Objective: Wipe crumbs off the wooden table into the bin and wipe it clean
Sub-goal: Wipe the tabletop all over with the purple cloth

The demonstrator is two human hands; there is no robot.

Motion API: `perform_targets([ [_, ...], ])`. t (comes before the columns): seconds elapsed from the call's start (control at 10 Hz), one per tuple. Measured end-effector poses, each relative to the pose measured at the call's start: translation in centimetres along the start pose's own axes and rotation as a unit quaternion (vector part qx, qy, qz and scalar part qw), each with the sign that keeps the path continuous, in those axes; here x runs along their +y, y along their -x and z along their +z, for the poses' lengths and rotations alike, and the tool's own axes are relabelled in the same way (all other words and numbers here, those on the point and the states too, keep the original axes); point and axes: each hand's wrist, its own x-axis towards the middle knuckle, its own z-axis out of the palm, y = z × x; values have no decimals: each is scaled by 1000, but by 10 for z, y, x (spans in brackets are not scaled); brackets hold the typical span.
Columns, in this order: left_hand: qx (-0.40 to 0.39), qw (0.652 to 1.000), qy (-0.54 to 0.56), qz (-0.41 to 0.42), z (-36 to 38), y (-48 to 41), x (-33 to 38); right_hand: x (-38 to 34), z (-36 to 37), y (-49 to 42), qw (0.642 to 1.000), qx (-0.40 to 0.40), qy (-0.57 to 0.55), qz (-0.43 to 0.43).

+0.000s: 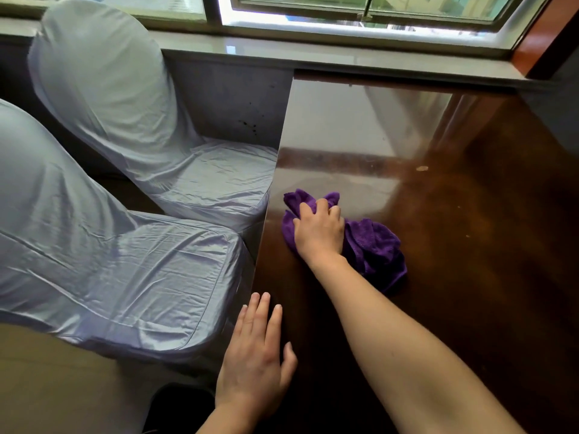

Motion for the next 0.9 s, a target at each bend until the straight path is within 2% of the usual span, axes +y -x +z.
perform_targets([
  [0.1,-3,1000,3,3,-2,1,1,1,10,43,996,55,37,-63],
  [0.2,-5,1000,-4,3,-5,0,2,17,13,96,991,86,41,-90],
  [0.4,-10,1000,-2,1,-7,1,2,27,11,97,991,85,56,-83],
  [0.5,-19,1000,-4,-3,-8,1,5,21,7,84,994,57,57,-69],
  [0.6,-33,999,-8,-7,-11,2,7,18,7,83,999,4,26,-43],
  [0.7,-42,999,-19,-5,-14,2,11,16,-1,87,997,-32,-65,-25],
  [0.9,-66,997,-31,-15,-19,1,12,38,-25,110,967,-79,-228,-83],
])
